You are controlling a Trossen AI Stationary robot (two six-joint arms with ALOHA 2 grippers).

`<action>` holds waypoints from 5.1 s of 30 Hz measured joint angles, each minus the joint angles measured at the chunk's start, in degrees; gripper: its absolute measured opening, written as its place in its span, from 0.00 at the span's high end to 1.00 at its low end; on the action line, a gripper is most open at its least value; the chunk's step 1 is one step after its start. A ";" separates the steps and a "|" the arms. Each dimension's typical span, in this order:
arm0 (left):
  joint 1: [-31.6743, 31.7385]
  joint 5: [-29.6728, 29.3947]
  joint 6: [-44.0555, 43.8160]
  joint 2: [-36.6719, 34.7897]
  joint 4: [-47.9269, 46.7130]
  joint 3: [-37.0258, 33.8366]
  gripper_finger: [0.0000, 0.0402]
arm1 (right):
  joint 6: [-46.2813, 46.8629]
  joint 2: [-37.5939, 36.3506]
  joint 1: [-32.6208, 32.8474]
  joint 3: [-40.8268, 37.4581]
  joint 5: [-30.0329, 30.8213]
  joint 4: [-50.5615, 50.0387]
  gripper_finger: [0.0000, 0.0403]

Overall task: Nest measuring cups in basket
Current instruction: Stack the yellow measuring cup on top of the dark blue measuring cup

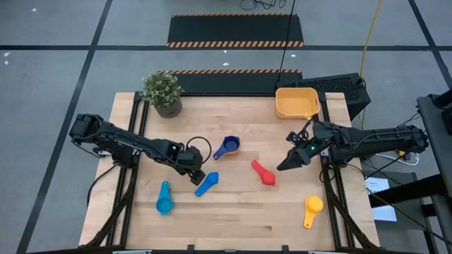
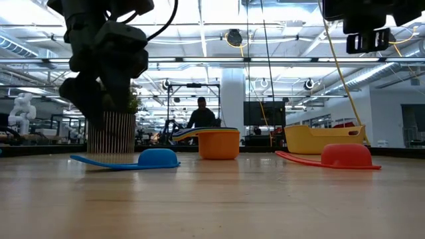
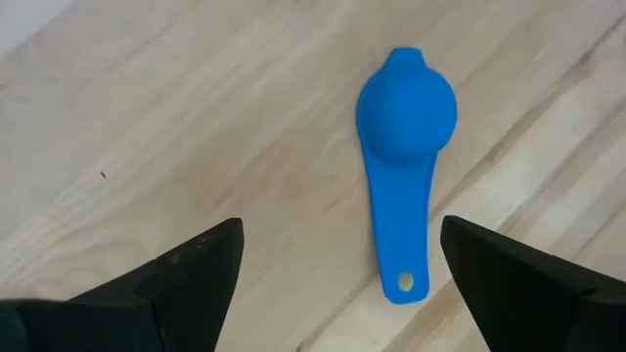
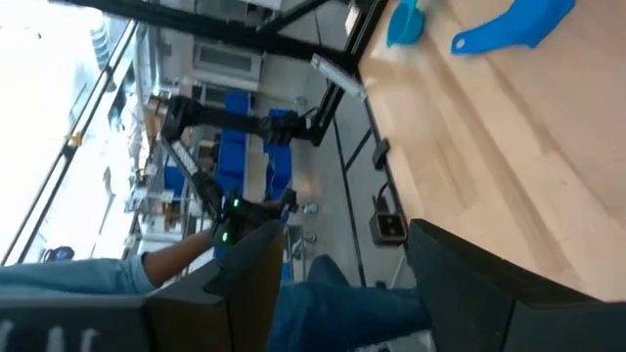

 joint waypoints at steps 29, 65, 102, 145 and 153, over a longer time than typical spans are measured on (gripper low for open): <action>0.19 -1.64 8.95 0.00 2.46 0.68 0.13 | 33.71 2.22 15.32 4.41 11.83 -10.36 0.47; -10.37 -9.17 -5.50 0.00 1.97 0.68 0.13 | 31.44 39.31 55.66 15.98 20.28 -32.25 0.47; -7.11 -4.59 -5.13 0.00 -5.08 0.68 0.13 | 24.43 47.36 50.36 12.67 22.37 -34.42 0.47; -6.71 4.61 6.51 -0.02 -16.05 0.68 0.13 | -9.22 48.37 35.52 12.56 44.91 -36.06 0.47; -6.64 4.98 6.65 -0.02 -18.47 0.68 0.13 | -10.28 48.64 36.01 15.42 42.75 -45.61 0.47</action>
